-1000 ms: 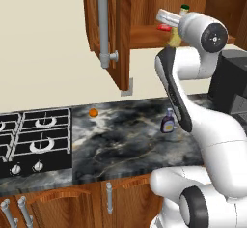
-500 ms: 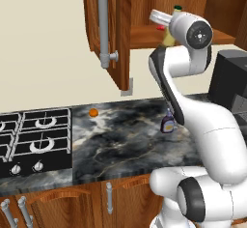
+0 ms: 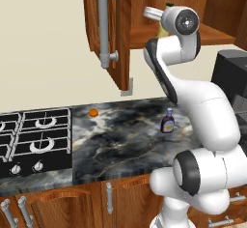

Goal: Pick the condiment bottle and mustard from the counter and place them in the cabinet.

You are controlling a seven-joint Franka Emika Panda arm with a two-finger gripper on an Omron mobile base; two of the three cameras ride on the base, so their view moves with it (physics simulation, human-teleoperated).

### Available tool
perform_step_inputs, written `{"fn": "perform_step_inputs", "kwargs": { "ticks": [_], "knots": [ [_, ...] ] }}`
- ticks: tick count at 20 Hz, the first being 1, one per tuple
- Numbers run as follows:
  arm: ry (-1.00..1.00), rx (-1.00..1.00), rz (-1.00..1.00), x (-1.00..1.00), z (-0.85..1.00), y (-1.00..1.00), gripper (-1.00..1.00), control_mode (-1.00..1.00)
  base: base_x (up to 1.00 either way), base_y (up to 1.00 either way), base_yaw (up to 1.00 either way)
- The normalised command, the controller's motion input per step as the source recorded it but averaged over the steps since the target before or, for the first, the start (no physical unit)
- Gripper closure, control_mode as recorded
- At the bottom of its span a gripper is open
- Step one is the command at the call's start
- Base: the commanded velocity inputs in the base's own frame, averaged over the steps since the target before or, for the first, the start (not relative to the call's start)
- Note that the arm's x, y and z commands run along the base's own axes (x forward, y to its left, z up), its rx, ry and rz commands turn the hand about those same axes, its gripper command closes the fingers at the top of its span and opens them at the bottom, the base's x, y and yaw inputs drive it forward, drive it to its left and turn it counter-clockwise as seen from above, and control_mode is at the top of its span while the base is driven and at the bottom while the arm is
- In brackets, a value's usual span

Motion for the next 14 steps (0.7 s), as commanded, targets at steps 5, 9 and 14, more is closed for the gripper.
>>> {"fn": "perform_step_inputs", "kwargs": {
  "ticks": [5, 9, 14],
  "knots": [
    [0.0, -0.12, -0.01, 0.5, -0.12, 0.07, 1.0, -1.0, 0.0, 0.0, 0.0],
    [0.0, -0.1, 0.0, 0.38, -0.1, 0.04, 1.0, -1.0, 0.0, 0.0, 0.0],
    [0.0, -0.07, 0.0, 0.12, -0.37, 0.0, 1.0, -1.0, 0.0, 0.0, 0.0]
  ]
}}
